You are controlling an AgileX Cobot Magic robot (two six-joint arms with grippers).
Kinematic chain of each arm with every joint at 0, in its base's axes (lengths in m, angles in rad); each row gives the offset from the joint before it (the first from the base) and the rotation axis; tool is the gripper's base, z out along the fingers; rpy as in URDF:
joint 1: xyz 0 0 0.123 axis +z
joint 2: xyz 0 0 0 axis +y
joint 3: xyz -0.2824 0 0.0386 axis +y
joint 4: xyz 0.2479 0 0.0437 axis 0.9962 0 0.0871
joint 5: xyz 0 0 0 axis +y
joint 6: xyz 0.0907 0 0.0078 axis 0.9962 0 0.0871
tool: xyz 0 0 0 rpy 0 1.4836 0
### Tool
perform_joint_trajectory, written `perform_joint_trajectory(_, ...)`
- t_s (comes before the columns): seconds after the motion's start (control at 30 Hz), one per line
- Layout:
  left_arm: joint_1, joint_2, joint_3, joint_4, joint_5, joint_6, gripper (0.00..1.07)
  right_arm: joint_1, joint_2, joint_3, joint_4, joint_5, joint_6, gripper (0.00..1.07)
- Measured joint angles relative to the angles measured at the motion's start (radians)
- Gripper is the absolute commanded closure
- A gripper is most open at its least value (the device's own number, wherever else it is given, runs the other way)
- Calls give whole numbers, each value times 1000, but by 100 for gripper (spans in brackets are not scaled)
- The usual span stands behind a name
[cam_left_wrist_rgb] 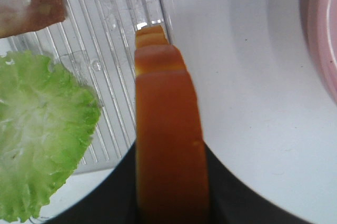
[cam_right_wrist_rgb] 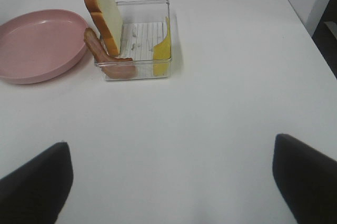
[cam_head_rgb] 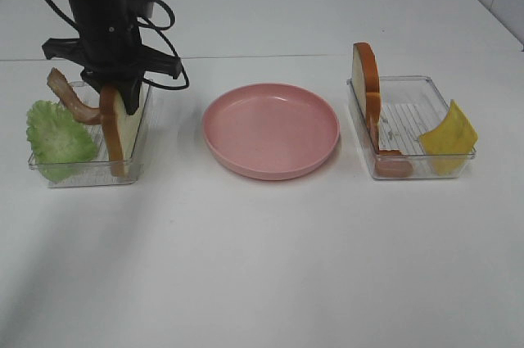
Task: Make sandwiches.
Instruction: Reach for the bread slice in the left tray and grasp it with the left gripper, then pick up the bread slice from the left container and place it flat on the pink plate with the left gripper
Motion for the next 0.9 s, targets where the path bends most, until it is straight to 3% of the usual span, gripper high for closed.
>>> perform_joint_trajectory(0.33, 2, -176, 0, -25, -2, -25, 107, 0, 0, 0, 0, 0, 0, 9)
perform_joint_trajectory(0.4, 2, -221, -2, -124, -13, -16, 107, 0, 0, 0, 0, 0, 0, 9)
perform_joint_trajectory(0.47, 2, -221, -2, -159, -30, -5, 107, 0, 0, 0, 0, 0, 0, 9)
perform_joint_trajectory(0.5, 2, -214, -2, -265, -81, 24, 107, 0, 0, 0, 0, 0, 0, 9)
perform_joint_trajectory(0.53, 2, -214, -2, -265, -81, 24, 107, 0, 0, 0, 0, 0, 0, 9)
perform_joint_trajectory(0.6, 2, -184, -2, -419, -180, 83, 107, 0, 0, 0, 0, 0, 0, 9)
perform_joint_trajectory(0.7, 1, -171, -2, -471, -210, 101, 107, 0, 0, 0, 0, 0, 0, 9)
perform_joint_trajectory(0.77, -5, -128, -2, -606, -282, 159, 107, 0, 0, 0, 0, 0, 0, 9)
perform_joint_trajectory(0.8, -5, -128, -2, -606, -282, 159, 107, 0, 0, 0, 0, 0, 0, 9)
perform_joint_trajectory(0.87, -24, -60, -2, -764, -348, 245, 107, 0, 0, 0, 0, 0, 0, 9)
perform_joint_trajectory(0.9, -24, -60, -2, -764, -348, 245, 107, 0, 0, 0, 0, 0, 0, 9)
